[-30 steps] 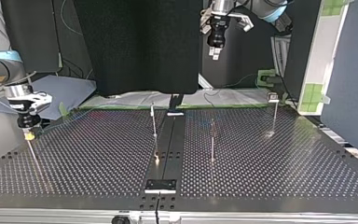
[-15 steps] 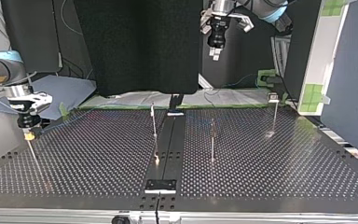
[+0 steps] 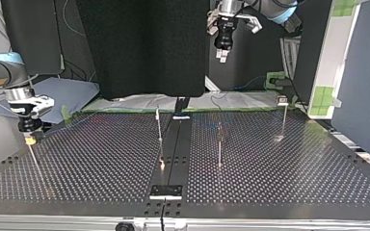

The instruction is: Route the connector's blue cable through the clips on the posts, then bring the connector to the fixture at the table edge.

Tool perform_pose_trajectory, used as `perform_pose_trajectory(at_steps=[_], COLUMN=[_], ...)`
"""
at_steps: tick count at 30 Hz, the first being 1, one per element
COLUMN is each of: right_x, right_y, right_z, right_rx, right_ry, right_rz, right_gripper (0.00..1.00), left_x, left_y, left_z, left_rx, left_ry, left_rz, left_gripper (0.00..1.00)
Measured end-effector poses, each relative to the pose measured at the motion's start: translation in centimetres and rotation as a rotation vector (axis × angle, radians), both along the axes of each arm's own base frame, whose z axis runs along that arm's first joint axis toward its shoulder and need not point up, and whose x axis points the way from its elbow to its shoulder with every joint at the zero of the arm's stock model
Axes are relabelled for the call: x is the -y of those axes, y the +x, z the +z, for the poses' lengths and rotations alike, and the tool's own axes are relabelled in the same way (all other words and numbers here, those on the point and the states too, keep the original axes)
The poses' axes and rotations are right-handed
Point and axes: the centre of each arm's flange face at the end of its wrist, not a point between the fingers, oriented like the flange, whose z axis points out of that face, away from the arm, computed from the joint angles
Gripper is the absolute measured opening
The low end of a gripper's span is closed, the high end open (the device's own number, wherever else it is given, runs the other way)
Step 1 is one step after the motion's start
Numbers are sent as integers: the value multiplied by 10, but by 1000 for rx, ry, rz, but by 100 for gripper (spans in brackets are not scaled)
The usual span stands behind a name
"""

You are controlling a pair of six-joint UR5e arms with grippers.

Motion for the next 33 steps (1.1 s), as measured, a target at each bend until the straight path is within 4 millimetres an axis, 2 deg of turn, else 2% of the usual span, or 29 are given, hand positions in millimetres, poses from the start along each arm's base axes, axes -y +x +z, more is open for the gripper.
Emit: perform_pose_trajectory(at_steps=[9,11,12,13,14,15,16,17,18,20,21,22,23,24,26,28,29,33], right_x=[0,0,0,0,0,0,0,0,0,0,0,0,0,0,0,0,0,0], right_y=[1,1,1,1,1,1,1,1,1,0,0,0,0,0,0,0,0,0], right_z=[0,0,0,0,0,0,0,0,0,0,-1,-1,-1,-1,-1,-1,-1,-2], right_rx=[-2,-3,-3,-4,-4,-5,-5,-5,-5,-5,-6,-6,-6,-6,-7,-7,-7,-7], right_ry=[1,1,1,1,1,1,1,1,1,1,1,1,1,1,2,3,3,5], right_rz=[2,0,-1,-1,-2,-3,-4,-5,-5,-8,-9,-10,-11,-11,-12,-12,-12,-13], right_gripper=[0,11,11,16,24,24,28,36,36,45,45,52,56,56,68,68,73,76], left_x=[0,0,0,0,0,0,0,0,0,0,0,0,0,0,0,0,0,0], left_y=[0,0,0,0,0,0,0,0,0,0,0,0,0,0,0,0,0,0], left_z=[0,0,0,0,0,0,0,0,0,0,0,0,0,0,0,0,0,0], left_rx=[-1,-1,-1,-1,-1,-1,-1,-1,-1,0,-1,-1,-1,-1,-1,-1,-1,-1], left_ry=[0,0,0,0,0,0,0,1,0,0,0,0,0,1,1,0,0,1], left_rz=[0,0,0,0,0,1,0,0,0,1,0,0,0,0,1,0,0,0], left_gripper=[100,100,100,100,100,100,100,100,100,100,100,100,100,100,100,100,100,100])
